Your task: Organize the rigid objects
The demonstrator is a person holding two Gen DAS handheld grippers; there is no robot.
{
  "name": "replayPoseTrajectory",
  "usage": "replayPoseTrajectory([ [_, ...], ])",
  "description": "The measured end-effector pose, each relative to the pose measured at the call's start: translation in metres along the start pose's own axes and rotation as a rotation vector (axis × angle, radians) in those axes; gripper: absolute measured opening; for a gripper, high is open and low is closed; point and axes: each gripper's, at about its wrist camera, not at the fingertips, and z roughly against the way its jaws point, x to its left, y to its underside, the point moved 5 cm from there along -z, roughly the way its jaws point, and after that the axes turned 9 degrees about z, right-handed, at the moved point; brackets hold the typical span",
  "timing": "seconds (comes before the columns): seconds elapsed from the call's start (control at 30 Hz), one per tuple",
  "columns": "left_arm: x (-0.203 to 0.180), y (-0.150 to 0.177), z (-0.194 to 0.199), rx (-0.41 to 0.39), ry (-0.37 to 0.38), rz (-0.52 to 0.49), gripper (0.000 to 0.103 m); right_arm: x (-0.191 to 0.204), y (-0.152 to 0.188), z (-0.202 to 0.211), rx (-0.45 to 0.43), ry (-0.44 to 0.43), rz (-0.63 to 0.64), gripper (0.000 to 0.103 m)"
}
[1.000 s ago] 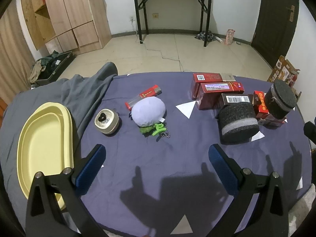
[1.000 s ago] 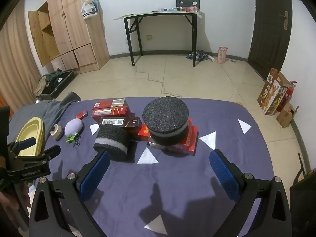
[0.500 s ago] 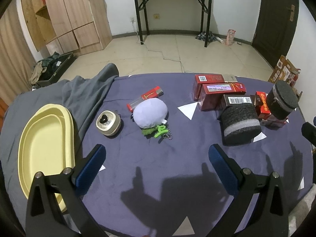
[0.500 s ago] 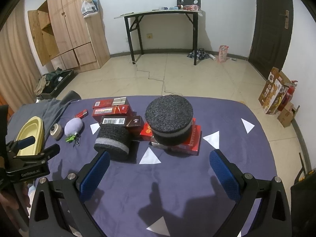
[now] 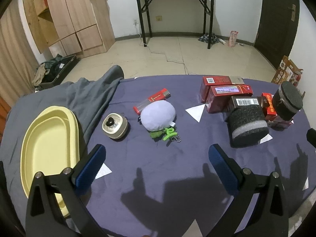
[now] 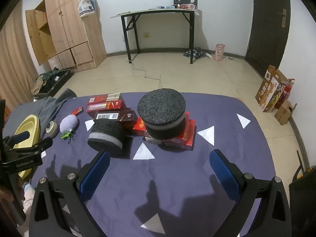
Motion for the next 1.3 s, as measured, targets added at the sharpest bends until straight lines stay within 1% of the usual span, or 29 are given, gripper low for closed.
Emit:
replayPoseTrajectory([
  [0.13, 0.001, 0.002, 0.001, -0.002, 0.0, -0.008, 0.103, 0.003, -0.001, 0.0, -0.009, 0.003, 0.021, 0.103],
  [0.27, 0.001, 0.002, 0.002, 0.004, 0.006, 0.005, 0.103, 0.005, 0.0, 0.0, -0.008, 0.0, 0.022, 0.103],
  [0.37, 0.001, 0.001, 0.003, -0.009, 0.013, -0.001, 0.103, 0.004, 0.001, -0.001, -0.002, -0.003, 0.02, 0.103],
  [0.67, 0.001, 0.003, 0.001, 0.006, 0.033, -0.013, 0.103, 0.002, 0.0, -0.003, 0.006, 0.003, 0.009, 0.103],
  [0.73, -0.001, 0.003, 0.001, 0.008, 0.039, -0.025, 0.103, 0.003, 0.0, -0.003, 0.009, 0.003, 0.01, 0.103],
  [0.97, -0.007, 0.004, 0.004, -0.012, 0.025, -0.06, 0.103, 0.003, 0.0, -0.004, 0.014, 0.002, 0.009, 0.103],
  [1.13, -0.012, 0.005, 0.008, -0.021, 0.046, -0.09, 0.103, 0.001, 0.0, -0.005, 0.023, 0.002, 0.0, 0.103],
  [1.23, -0.014, 0.005, 0.008, -0.01, 0.049, -0.095, 0.103, 0.001, -0.001, -0.003, 0.02, 0.0, 0.0, 0.103],
  [1.3, -0.015, 0.0, 0.008, 0.013, 0.047, -0.115, 0.103, -0.001, -0.002, -0.001, 0.015, 0.0, -0.002, 0.103],
])
